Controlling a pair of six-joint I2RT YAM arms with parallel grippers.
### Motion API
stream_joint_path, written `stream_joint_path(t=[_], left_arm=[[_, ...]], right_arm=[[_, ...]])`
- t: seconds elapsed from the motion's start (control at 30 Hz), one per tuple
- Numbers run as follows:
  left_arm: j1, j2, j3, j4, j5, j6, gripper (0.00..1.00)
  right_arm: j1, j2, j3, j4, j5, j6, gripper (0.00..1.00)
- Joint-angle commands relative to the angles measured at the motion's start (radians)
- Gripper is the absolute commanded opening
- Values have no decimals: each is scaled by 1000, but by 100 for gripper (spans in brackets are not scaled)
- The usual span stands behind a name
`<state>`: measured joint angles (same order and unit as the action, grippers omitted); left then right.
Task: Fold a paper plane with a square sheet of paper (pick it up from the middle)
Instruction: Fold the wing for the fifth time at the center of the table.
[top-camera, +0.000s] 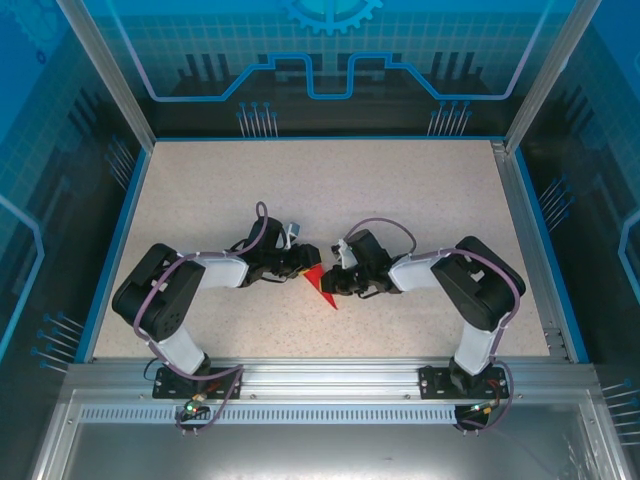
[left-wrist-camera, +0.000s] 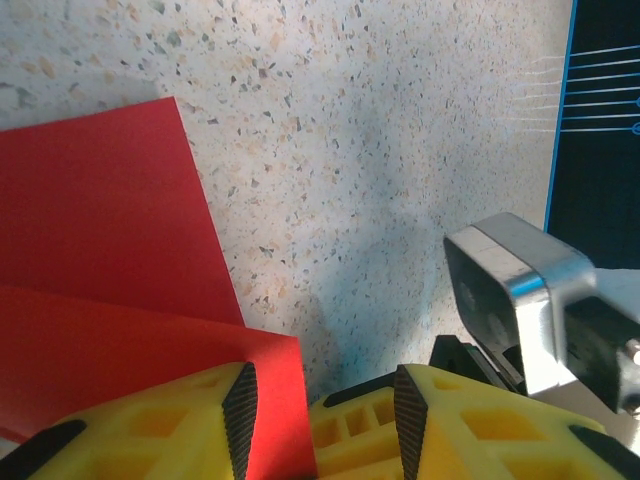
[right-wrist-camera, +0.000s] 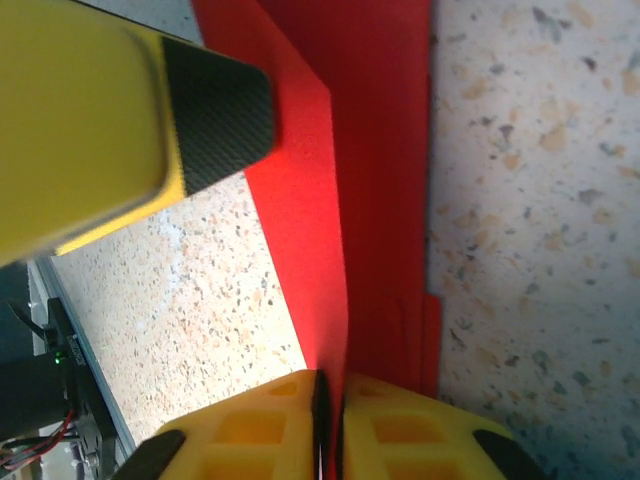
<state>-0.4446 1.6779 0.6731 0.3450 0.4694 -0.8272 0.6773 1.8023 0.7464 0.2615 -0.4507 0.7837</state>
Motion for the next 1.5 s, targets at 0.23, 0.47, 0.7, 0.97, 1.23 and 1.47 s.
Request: stream_joint_path(t=[0.23,0.47,0.7,0.97,1.23,1.47], left_arm=[[-6,-84,58,-86,25,52,48],[-7,-135,17,-96,34,59,48],[-12,-105,-16,-42,42,39,48],[-33,-32,14,0,36,28,47],[-34,-1,-7,50,36,13,48],[-34,-33,-33,54,30,20,48]], right_arm=[[-36,40,-75,119,-24,72,9],[-45,58,-62,86,-34,79,8],[-45,86,-39,53,-45,73,9],[-45,91,-14,15,-46,70,9],[-46,97,-15,14,-45,77,9],[-47,109,-12,14,-46,81,7]])
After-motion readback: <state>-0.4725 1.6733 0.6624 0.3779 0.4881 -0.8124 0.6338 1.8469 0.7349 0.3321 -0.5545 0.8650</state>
